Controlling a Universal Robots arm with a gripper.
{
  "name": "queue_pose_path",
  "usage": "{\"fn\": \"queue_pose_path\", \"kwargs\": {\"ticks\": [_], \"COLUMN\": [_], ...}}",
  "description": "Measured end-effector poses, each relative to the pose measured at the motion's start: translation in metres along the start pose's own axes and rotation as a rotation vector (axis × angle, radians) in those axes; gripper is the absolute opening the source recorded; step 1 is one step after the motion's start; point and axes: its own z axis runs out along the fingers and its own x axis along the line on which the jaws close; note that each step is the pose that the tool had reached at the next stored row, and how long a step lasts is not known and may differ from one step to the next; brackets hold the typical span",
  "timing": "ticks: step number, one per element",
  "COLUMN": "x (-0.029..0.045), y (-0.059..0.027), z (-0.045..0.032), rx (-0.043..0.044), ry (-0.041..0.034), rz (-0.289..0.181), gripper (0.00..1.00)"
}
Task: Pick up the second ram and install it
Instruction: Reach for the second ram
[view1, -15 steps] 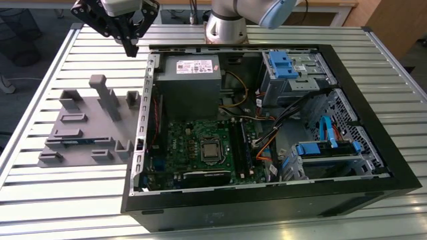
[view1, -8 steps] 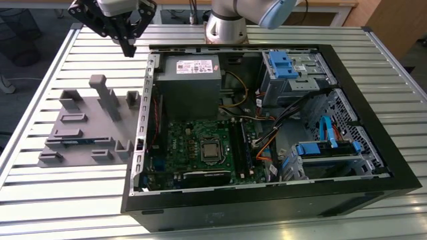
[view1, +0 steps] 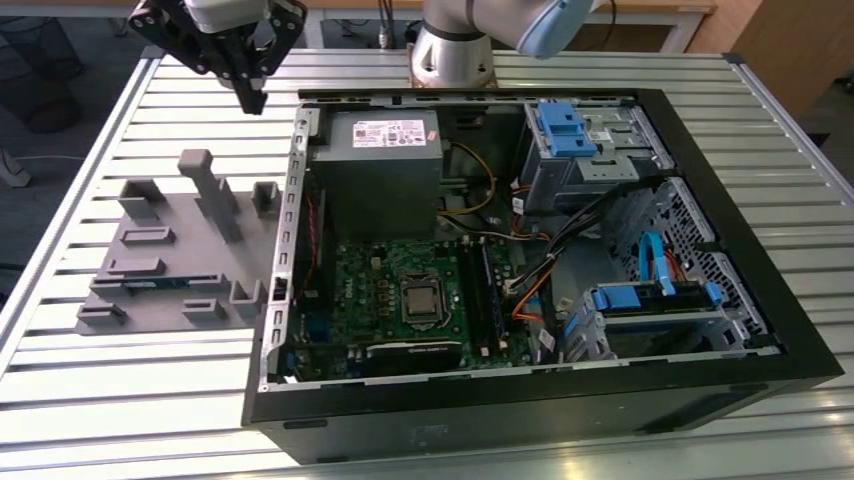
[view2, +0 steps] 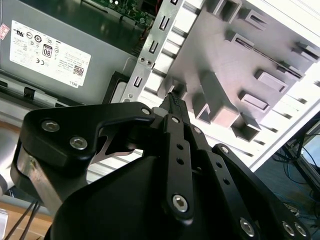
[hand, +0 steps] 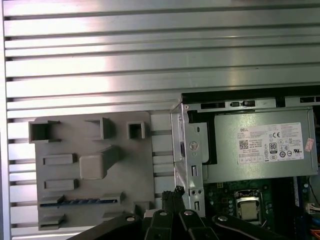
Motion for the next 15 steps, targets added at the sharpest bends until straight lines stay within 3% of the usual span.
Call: {"fn": "queue_pose_path", "kwargs": {"ticks": [15], "x": [0.0093], "y": [-0.0007], "z": [-0.0002], "rx": [0.0000], "ry": [0.0000], "rz": [0.000], "gripper": [0.11]}}
